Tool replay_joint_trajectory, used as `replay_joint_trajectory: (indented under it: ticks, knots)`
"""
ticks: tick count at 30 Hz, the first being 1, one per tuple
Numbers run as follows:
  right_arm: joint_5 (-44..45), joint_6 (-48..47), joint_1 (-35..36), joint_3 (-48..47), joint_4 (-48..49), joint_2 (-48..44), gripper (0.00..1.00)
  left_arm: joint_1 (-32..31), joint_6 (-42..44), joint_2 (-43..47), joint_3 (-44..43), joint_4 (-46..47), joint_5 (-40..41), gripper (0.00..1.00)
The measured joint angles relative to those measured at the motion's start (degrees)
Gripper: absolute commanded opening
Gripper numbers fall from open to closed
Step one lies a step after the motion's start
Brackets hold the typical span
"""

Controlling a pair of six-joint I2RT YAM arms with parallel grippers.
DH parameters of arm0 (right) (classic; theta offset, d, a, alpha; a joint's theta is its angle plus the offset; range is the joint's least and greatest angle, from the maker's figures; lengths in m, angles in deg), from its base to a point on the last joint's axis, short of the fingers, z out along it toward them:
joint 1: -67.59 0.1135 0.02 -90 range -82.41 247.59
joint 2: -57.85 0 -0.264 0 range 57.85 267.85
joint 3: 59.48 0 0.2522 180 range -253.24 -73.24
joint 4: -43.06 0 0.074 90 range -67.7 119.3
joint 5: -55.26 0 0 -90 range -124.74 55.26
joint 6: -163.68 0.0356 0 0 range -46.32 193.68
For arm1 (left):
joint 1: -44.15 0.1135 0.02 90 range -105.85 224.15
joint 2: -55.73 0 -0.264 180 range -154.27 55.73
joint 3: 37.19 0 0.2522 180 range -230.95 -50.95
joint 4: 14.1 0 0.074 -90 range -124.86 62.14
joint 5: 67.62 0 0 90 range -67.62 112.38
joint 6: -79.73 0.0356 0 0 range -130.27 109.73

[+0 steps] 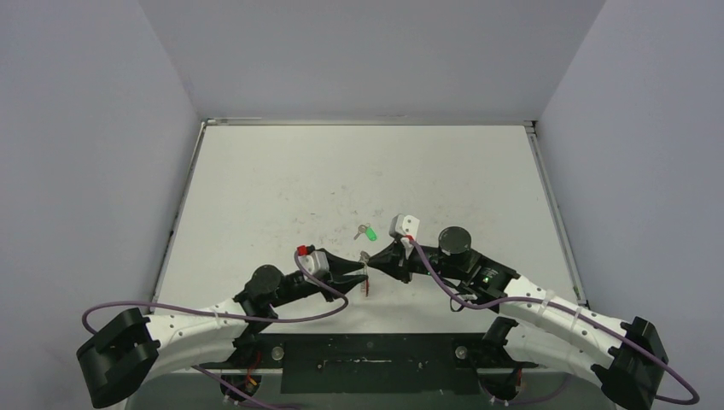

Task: Put the keys on the keyring

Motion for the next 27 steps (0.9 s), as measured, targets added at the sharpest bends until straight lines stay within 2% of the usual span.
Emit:
replay_joint_trajectory:
  ticks: [8, 20, 27]
  knots:
    - [-0.1, 0.3, 0.0, 0.1, 0.4, 0.2, 0.00, -0.3, -0.5, 1.1, 1.4, 1.9, 1.8, 0.25]
    - [-2.7, 0.8, 0.7, 0.1, 0.9, 0.2, 0.00, -0.2, 0.9, 12.8, 2.4, -2.5, 3.5, 0.27]
    - [-3.2, 1.0, 0.8, 0.1, 1.2, 0.2, 0.00, -0.3, 3.1, 13.1, 2.4, -6.3, 2.4, 0.33]
